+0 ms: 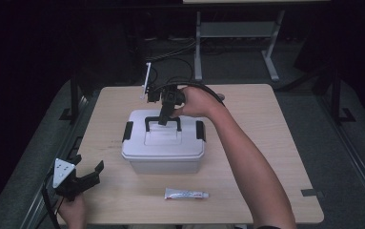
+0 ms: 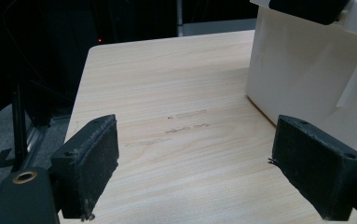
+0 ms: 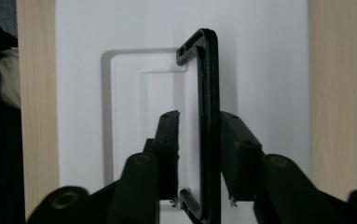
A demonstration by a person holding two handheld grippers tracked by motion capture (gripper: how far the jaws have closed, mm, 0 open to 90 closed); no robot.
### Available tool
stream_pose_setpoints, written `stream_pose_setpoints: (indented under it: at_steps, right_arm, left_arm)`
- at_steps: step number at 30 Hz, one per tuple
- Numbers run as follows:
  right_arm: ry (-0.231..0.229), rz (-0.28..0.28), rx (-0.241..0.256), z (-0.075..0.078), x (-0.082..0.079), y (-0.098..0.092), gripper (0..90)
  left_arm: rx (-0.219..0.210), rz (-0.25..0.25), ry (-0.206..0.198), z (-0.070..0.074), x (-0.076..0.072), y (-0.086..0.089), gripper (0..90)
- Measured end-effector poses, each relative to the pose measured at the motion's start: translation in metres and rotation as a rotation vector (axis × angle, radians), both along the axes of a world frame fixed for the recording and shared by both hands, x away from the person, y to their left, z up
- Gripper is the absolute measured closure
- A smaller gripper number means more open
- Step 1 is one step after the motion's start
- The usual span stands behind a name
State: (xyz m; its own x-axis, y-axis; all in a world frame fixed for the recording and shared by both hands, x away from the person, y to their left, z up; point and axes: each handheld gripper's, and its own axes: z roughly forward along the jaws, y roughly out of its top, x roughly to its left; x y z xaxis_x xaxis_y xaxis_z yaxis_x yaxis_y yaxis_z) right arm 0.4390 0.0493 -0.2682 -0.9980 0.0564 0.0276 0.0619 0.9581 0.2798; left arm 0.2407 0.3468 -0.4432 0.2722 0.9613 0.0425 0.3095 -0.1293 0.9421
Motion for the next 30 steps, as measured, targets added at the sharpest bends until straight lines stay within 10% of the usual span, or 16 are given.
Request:
stream_pose_setpoints:
  at_steps: [30]
  right_arm:
    - [-0.009,0.033,-0.032,0.0011,-0.0075,0.0063,84.2]
  left_arm:
    - [0.008,0.021,-0.009,0.0005,-0.0038,0.0023,13.8]
